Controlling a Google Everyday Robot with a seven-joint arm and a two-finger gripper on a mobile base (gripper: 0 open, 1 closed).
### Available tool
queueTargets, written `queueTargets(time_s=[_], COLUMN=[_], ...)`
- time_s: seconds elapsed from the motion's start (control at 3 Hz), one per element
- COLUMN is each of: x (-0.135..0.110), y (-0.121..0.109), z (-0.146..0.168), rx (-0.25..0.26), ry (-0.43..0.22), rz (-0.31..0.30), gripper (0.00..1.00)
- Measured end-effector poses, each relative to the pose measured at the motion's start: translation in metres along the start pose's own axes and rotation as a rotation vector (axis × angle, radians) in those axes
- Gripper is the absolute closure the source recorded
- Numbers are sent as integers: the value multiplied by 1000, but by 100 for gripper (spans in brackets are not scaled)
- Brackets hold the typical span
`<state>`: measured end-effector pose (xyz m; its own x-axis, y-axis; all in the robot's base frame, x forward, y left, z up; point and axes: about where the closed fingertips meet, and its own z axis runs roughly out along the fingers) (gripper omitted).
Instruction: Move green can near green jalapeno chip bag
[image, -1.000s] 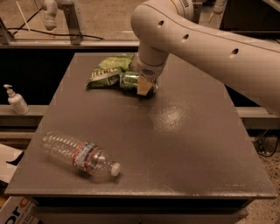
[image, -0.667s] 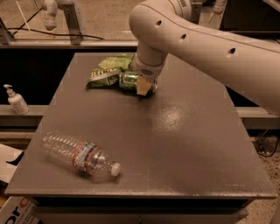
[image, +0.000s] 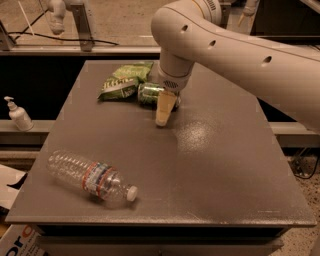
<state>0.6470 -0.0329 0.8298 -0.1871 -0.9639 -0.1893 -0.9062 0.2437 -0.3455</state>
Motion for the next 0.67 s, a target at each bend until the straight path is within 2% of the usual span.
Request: queueTargets(time_s=[0.33, 0.67], x=[12, 35], y=[0, -1], z=[1, -2], rx=[-11, -39], ry=[-7, -69], rz=[23, 72], gripper=[0, 0])
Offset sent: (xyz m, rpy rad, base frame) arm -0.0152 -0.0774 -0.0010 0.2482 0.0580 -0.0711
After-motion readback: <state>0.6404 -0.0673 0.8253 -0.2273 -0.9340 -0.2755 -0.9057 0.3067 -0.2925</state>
